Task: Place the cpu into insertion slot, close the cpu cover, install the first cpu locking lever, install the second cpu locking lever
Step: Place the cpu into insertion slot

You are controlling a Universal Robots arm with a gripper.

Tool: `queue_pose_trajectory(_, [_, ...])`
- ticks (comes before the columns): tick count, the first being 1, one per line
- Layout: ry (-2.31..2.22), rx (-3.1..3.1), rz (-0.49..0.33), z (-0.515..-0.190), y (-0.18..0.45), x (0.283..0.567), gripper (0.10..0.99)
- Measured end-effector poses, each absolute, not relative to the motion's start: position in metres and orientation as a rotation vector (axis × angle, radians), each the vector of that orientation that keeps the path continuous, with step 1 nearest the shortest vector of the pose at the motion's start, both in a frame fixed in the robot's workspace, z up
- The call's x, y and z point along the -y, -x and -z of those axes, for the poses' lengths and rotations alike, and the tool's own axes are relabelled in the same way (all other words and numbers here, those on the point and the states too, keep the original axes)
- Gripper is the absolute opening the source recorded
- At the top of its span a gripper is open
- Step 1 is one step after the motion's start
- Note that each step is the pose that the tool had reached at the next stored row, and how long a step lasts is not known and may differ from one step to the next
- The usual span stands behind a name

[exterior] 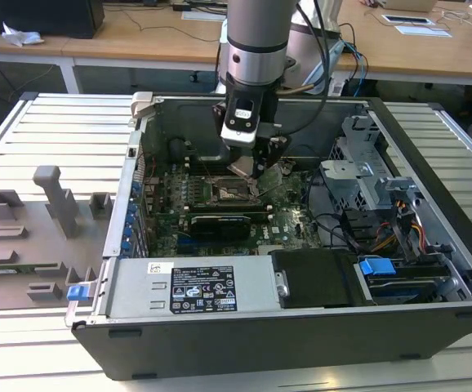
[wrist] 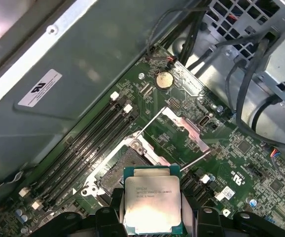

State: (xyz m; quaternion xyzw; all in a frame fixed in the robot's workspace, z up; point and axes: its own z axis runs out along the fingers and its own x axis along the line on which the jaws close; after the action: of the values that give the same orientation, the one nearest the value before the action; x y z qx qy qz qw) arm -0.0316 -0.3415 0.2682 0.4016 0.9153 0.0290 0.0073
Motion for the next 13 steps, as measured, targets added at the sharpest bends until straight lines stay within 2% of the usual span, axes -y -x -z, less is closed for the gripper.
queue_pose_trajectory(13, [-1.427,-2.776,-0.087,-0.2679,0.0317,0.3415,0.545])
